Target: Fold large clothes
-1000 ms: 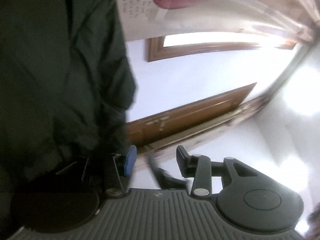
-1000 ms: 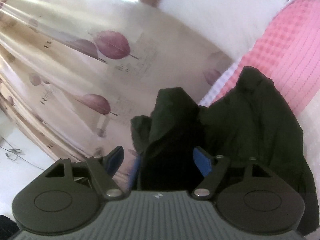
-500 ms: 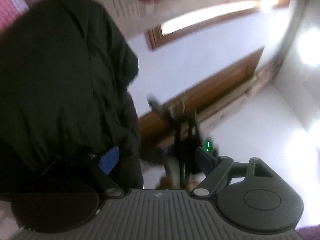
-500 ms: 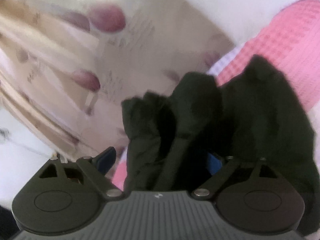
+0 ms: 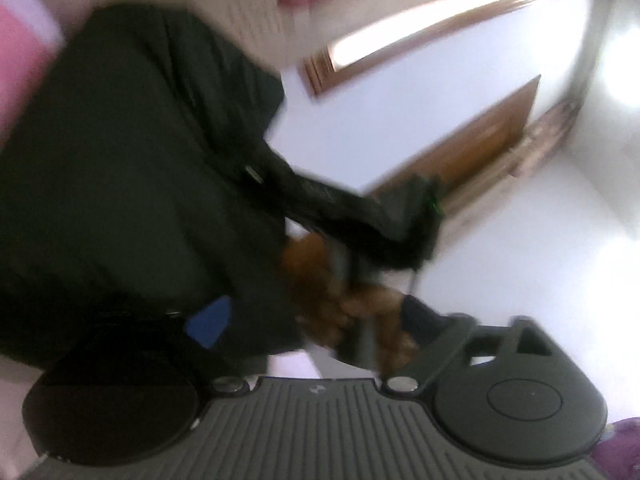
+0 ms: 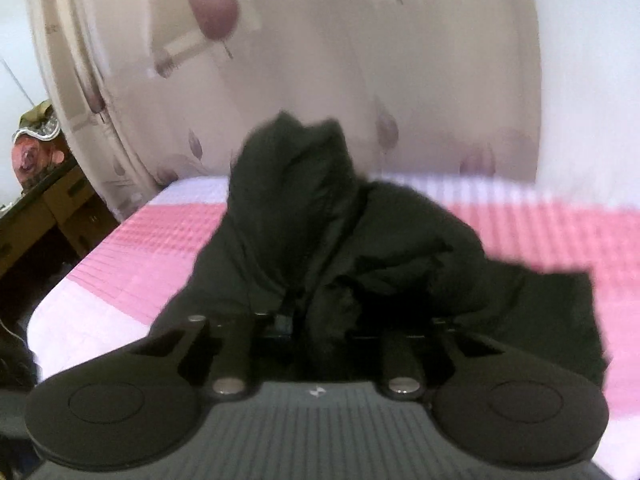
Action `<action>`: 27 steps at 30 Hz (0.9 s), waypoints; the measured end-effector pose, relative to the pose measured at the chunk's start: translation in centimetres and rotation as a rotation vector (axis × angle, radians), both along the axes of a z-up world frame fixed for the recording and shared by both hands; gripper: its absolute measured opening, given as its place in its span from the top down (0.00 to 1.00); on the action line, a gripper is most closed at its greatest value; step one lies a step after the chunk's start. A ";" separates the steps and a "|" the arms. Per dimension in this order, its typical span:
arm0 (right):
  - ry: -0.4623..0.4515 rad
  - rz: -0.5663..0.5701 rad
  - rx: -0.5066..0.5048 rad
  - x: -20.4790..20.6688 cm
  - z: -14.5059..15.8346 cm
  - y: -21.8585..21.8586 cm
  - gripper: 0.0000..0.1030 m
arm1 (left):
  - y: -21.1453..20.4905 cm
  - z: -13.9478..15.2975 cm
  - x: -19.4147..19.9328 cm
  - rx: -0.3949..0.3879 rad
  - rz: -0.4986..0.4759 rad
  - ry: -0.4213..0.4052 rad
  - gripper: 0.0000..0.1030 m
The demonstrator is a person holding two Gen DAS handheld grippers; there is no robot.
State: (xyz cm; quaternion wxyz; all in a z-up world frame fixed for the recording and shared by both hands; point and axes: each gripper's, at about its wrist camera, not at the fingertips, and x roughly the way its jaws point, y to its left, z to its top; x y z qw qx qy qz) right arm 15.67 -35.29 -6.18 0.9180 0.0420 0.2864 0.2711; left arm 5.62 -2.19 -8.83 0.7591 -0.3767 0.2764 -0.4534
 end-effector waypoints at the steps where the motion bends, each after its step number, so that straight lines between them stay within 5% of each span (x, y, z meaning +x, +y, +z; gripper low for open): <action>1: -0.018 -0.007 -0.001 -0.2 0.6 -0.4 0.86 | 1.1 0.5 -0.3 0.032 0.065 -0.017 0.01; 5: -0.078 -0.028 -0.021 -0.6 2.6 -2.5 0.91 | 3.9 0.8 0.3 0.056 0.203 -0.023 0.01; 9: -0.091 -0.096 -0.018 -0.4 3.4 -6.2 0.92 | 3.4 0.2 1.5 0.115 0.228 -0.019 0.01; 14: 0.064 -0.134 0.130 0.8 0.6 -9.7 0.87 | 1.1 -1.6 3.6 0.140 0.195 0.005 0.01; 16: 0.150 -0.123 0.190 1.2 -0.6 -10.3 0.64 | 0.8 -2.1 3.7 0.127 0.206 0.008 0.01; 18: 0.189 -0.148 0.229 1.1 -0.8 -10.3 0.06 | 0.8 -2.1 3.5 0.123 0.204 0.000 0.01; 19: 0.204 -0.133 0.251 0.9 -0.8 -10.2 0.04 | 0.7 -2.1 3.5 0.129 0.202 -0.005 0.01; 21: 0.217 -0.092 0.265 0.2 0.0 -9.4 0.04 | 0.6 -2.1 3.5 0.135 0.199 -0.015 0.01; 25: 0.184 -0.013 0.078 -1.1 0.4 -4.1 0.08 | 0.2 -2.2 3.3 0.138 0.205 -0.014 0.01; 26: 0.163 0.031 -0.003 -1.7 -0.4 -2.3 0.37 | 0.3 -2.2 3.0 0.148 0.213 -0.011 0.01; 27: 0.115 0.047 -0.133 -2.4 -1.4 0.1 0.49 | 0.7 -2.0 2.7 0.159 0.218 -0.007 0.01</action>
